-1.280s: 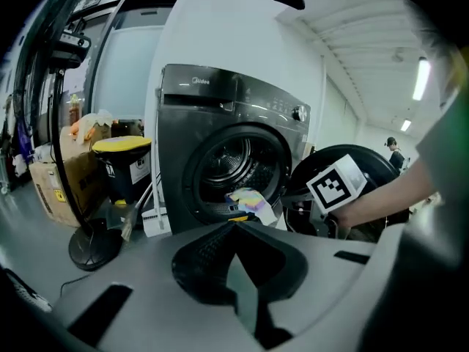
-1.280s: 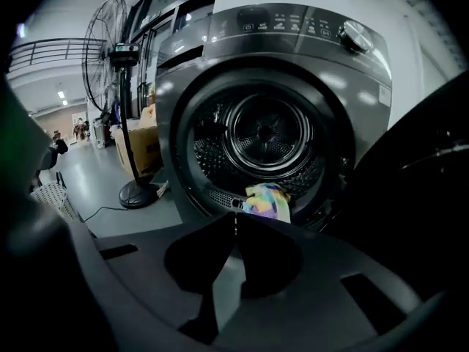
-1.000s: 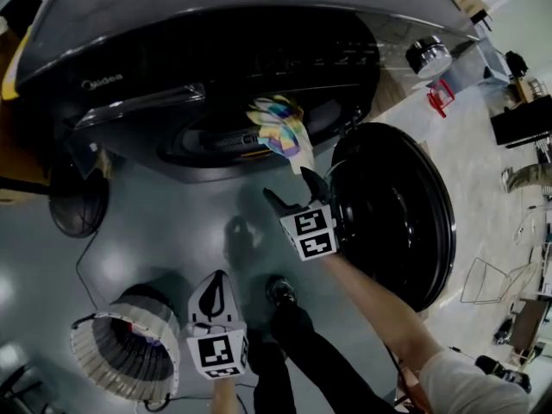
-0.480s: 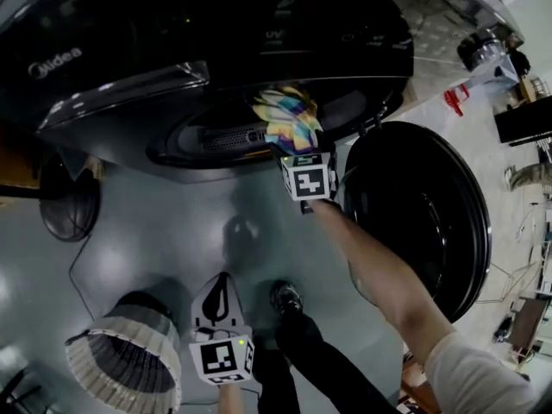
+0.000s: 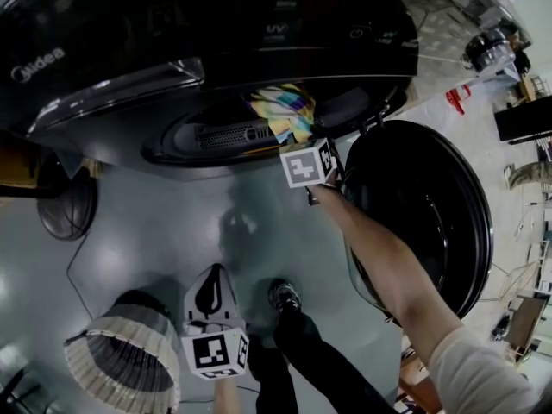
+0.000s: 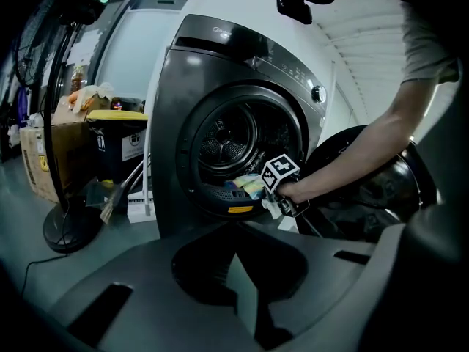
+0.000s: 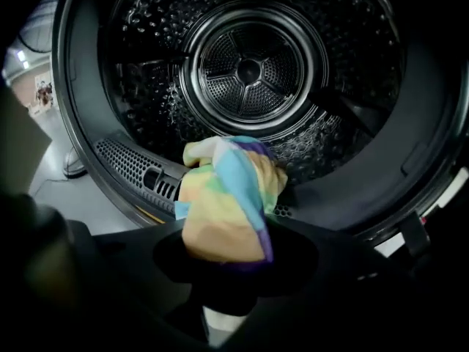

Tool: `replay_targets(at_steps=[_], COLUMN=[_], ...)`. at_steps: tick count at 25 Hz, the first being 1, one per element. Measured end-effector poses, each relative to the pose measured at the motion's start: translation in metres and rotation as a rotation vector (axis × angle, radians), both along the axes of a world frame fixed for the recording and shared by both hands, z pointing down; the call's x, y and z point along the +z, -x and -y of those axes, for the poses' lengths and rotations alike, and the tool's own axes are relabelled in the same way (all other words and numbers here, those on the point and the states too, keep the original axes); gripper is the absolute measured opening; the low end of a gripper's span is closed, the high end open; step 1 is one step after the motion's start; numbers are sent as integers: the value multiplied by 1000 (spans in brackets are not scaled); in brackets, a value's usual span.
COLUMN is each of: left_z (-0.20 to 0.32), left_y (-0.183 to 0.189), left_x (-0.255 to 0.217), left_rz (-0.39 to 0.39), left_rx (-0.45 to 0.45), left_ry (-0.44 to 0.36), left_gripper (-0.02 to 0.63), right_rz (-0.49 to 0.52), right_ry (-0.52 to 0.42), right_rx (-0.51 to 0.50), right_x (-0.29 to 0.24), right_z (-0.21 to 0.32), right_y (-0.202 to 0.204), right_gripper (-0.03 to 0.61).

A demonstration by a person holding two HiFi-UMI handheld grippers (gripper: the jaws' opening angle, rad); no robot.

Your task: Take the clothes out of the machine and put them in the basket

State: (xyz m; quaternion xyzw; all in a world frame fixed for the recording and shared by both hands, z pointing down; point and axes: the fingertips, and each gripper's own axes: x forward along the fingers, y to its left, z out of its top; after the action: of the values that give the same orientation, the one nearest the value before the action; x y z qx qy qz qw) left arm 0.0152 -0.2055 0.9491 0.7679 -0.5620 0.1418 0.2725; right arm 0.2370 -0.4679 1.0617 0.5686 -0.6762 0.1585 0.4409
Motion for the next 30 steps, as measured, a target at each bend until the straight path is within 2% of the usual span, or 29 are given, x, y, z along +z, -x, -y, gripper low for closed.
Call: replay_targets(at_steps=[4,10,16,23,30], left_z=[0,-4,0,-7,-24], left_y=[0,5,20,42,71], left_x=[-11,-37,-95,-191,-299], left_rz=[2,27,39,59,71], left_rx=[9,18,11,-53,-153], left_ry=[-5,-15,-29,-67,-109], left_gripper=[18,18,18,18,18], right_rz=[106,224,320,378,401], right_ry=[45,-20,-44,-93,-168], right_rx=[6,-50,-157,-213,-266], right_x=[-3,-37,-101,-217,-366], right_z=[-9,-28,-78,-137,-187], right_y=[6,29,69,76,84], right_gripper=[129,123,117,112,107])
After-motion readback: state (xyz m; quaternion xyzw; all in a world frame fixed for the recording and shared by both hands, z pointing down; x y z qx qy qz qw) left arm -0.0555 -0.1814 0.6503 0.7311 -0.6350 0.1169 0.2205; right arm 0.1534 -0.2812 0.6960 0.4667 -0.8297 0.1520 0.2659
